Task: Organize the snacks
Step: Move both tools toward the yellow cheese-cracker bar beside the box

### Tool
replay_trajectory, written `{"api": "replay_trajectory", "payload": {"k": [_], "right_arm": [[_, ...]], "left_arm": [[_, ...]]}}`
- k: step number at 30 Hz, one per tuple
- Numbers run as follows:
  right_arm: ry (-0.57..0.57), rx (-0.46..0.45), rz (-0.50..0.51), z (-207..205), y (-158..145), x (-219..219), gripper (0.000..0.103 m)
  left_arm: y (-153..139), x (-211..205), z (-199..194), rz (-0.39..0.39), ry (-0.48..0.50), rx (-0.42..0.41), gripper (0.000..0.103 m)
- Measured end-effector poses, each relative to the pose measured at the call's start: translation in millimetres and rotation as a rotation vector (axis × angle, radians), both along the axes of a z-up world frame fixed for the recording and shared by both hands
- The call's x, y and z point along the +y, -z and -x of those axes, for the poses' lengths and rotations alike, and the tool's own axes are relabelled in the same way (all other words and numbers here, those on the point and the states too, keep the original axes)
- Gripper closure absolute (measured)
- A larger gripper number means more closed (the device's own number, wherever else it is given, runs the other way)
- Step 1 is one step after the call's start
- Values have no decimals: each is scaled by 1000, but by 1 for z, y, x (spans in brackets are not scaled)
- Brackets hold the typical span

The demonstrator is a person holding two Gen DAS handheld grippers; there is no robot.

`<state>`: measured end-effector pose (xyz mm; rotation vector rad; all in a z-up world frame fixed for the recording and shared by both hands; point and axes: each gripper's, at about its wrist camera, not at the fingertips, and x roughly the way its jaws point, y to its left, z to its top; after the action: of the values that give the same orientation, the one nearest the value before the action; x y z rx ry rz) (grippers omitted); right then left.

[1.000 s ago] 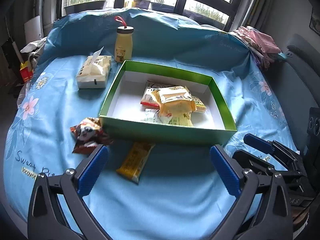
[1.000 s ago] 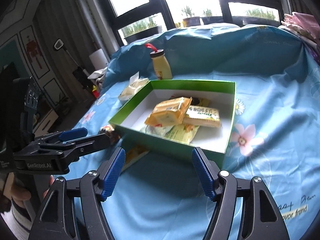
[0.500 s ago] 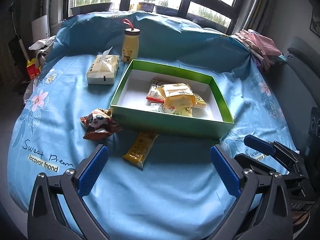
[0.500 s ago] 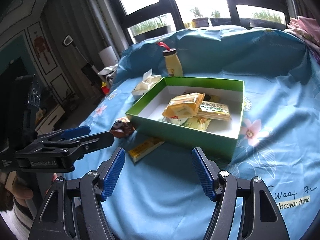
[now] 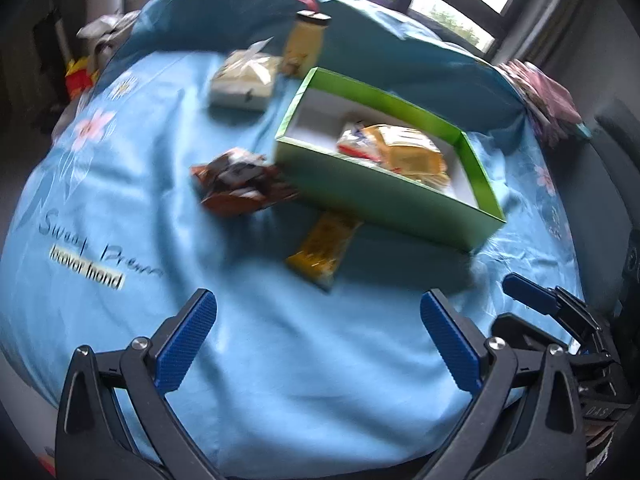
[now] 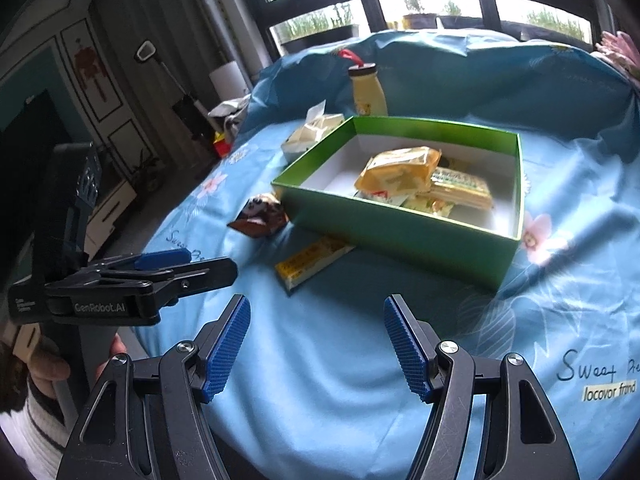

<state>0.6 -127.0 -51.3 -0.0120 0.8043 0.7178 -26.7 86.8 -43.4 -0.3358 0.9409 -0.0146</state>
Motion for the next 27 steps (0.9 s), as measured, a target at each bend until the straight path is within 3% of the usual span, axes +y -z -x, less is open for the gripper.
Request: {"api": "replay_trajectory", "payload": {"k": [10,16,27], "right_arm": [[-18,44,15,-4,16,9,33],[-25,69,24,-8,28,15,33],[-65,93,58,-16,52,42,33]], "left_arm": [[19,39,12,85,-93,53,1],[23,34,0,118,-37,32,1],[36,24,-29,88,113,12,1]]}}
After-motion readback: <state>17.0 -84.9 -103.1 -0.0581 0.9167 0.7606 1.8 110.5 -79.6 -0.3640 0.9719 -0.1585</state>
